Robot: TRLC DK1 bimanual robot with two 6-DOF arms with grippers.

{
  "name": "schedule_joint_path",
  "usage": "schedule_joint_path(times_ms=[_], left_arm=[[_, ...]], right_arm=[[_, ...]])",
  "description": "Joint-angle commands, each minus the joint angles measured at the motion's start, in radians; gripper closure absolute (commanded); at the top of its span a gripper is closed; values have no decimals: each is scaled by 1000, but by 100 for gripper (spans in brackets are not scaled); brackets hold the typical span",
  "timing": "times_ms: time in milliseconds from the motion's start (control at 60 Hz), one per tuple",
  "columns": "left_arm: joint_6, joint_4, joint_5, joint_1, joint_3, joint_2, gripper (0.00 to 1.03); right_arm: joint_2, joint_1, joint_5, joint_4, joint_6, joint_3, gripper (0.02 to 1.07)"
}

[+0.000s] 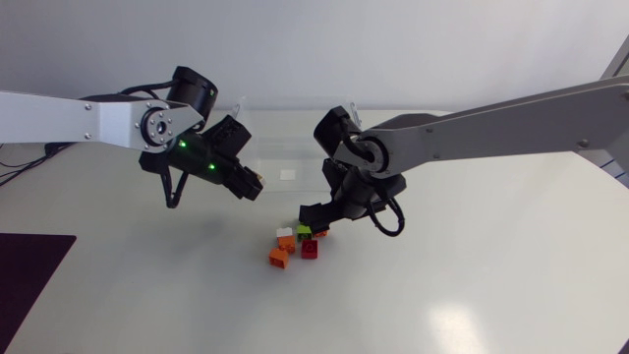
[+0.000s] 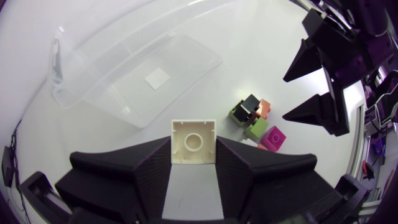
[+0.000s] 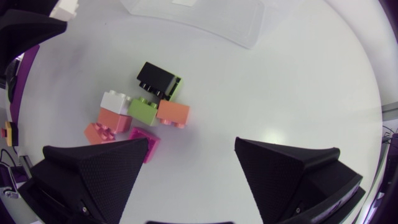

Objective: Place the duplo bricks in the container

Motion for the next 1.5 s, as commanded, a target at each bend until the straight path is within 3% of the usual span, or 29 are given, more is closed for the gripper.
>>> schedule_joint_path(times_ms=[0,250,750,1000,1283,1483], left_arm=[[8,-12,16,14,-8,-45,71],[4,-11,76,66,-2,-148,71],[-7,-11,92,71,30,-181,71],[-18,2,93,75,50,-224,70],[-88,103,98,74,141,-183,70],[-147,143,98,77,236,-80,70]], right_arm=[[63,-4,10,-35,44,66,7],[174,8,45,-118,87,167,7],[248,21,52,-192,52,279,8],[264,-36,-106,-166,-193,239,12],[271,-61,-141,-135,-289,230,23],[269,-57,-153,-97,-325,225,60]])
